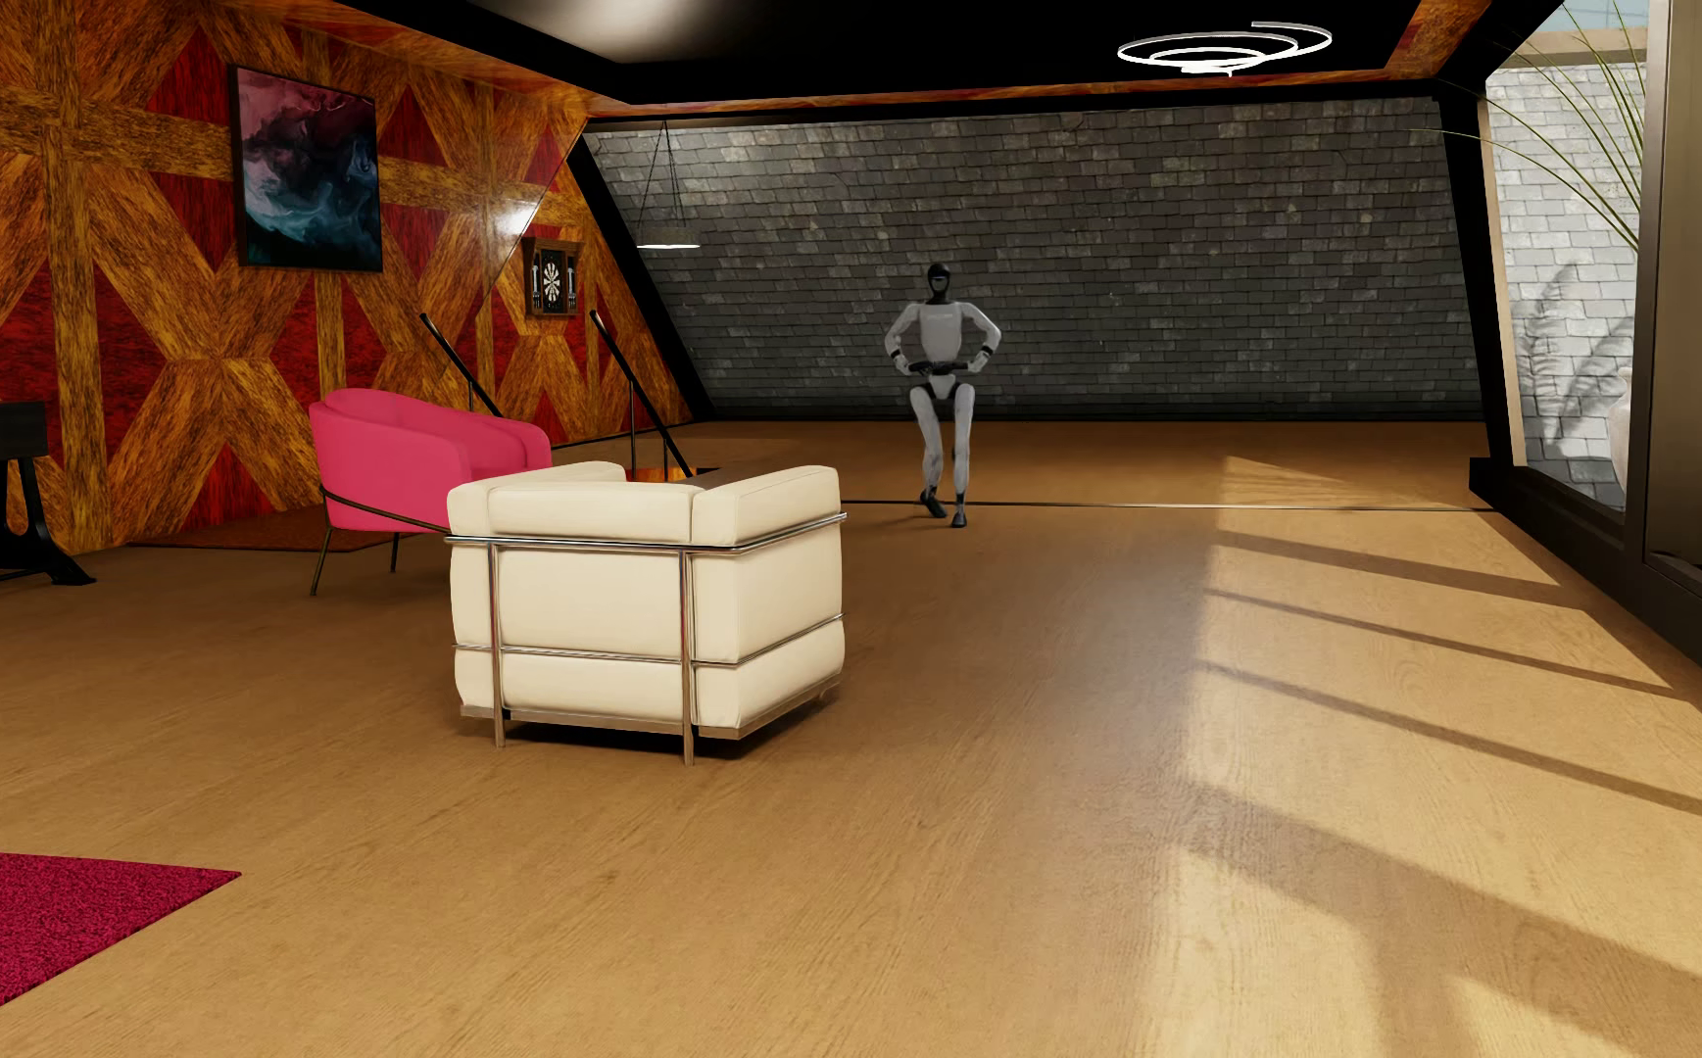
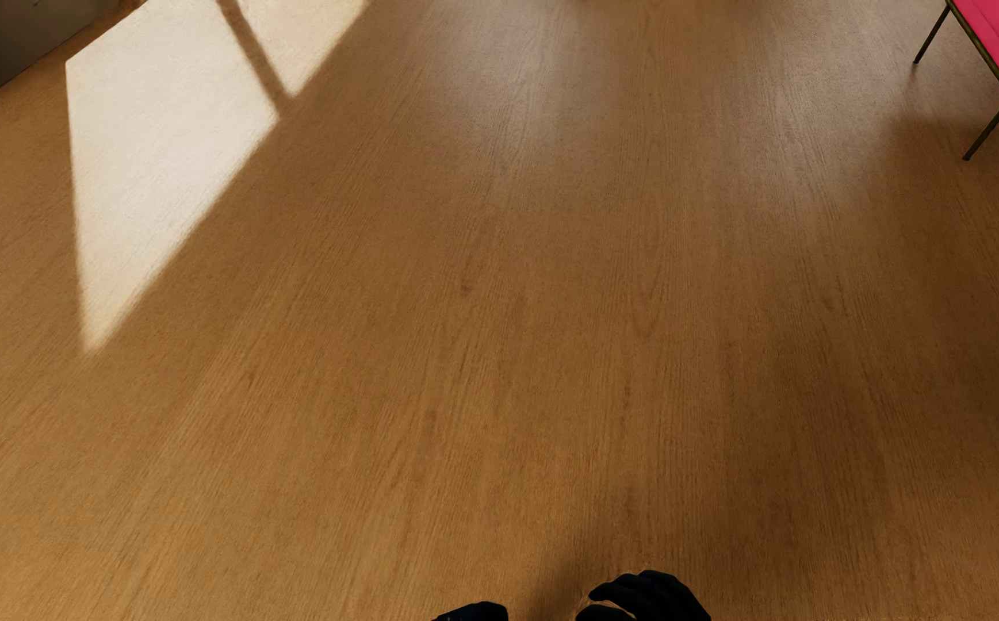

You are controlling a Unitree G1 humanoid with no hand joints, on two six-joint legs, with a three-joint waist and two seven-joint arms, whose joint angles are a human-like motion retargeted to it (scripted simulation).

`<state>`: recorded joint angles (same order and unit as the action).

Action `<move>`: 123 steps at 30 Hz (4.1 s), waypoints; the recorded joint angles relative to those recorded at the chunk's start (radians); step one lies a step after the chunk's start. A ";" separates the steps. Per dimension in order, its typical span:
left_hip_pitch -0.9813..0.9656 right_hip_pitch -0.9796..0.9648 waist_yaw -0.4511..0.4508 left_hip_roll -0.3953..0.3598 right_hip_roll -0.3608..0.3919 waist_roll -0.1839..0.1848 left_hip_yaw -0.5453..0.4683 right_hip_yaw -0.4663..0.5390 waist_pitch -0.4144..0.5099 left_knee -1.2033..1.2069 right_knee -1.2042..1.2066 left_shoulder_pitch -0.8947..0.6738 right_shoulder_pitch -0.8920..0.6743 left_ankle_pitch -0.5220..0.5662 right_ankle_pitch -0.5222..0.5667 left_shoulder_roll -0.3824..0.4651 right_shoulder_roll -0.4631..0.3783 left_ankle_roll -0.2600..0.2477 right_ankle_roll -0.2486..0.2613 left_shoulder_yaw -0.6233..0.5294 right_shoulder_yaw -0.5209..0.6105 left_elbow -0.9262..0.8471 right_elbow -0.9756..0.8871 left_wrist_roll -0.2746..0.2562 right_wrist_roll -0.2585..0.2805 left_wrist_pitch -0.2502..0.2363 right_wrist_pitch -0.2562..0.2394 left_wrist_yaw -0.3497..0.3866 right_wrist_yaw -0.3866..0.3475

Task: Head to the light yellow armchair

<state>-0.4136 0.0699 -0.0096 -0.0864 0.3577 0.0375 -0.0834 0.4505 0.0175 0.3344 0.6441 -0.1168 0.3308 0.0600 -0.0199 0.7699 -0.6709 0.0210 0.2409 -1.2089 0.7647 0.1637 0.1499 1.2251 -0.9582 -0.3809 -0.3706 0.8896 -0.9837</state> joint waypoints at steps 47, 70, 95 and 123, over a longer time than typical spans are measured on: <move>-0.034 -0.023 0.059 0.032 -0.381 -0.057 0.113 -0.572 0.004 0.080 -0.042 0.164 -0.024 -0.053 0.060 -0.048 0.013 0.048 -0.133 0.286 0.026 -0.039 -0.005 0.011 -0.007 -0.059 -0.015 -0.057 -0.002; 0.401 -0.519 -0.019 0.189 -0.372 0.076 0.180 -0.520 -0.053 0.303 -0.261 0.042 0.026 0.094 -0.020 -0.056 0.105 -0.013 -0.210 -0.006 -0.157 0.154 -0.140 -0.125 -0.111 -0.016 -0.040 0.091 -0.002; -0.038 -0.150 0.068 -0.033 -0.383 -0.062 0.095 -0.550 -0.033 0.015 0.228 0.167 -0.057 -0.027 0.249 -0.097 -0.038 0.046 -0.008 0.284 0.075 0.027 0.055 0.059 -0.003 -0.047 -0.008 0.032 0.002; 0.071 -0.435 -0.011 0.238 -0.249 0.095 0.073 -0.670 -0.041 0.872 -0.233 -0.037 -0.018 0.036 -0.114 0.019 0.121 -0.121 -0.280 -0.095 -0.103 0.081 -0.087 -0.145 -0.071 0.029 -0.079 0.094 -0.002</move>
<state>-0.3425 -0.3649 -0.0204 0.1520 0.1090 0.1325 -0.0101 -0.2193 -0.0238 1.2068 0.4110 -0.1538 0.3123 0.0957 -0.1339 0.7888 -0.5503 -0.0996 -0.0389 -1.3040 0.6612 0.2444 0.0633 1.0804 -1.0289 -0.3521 -0.4491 0.9840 -0.9855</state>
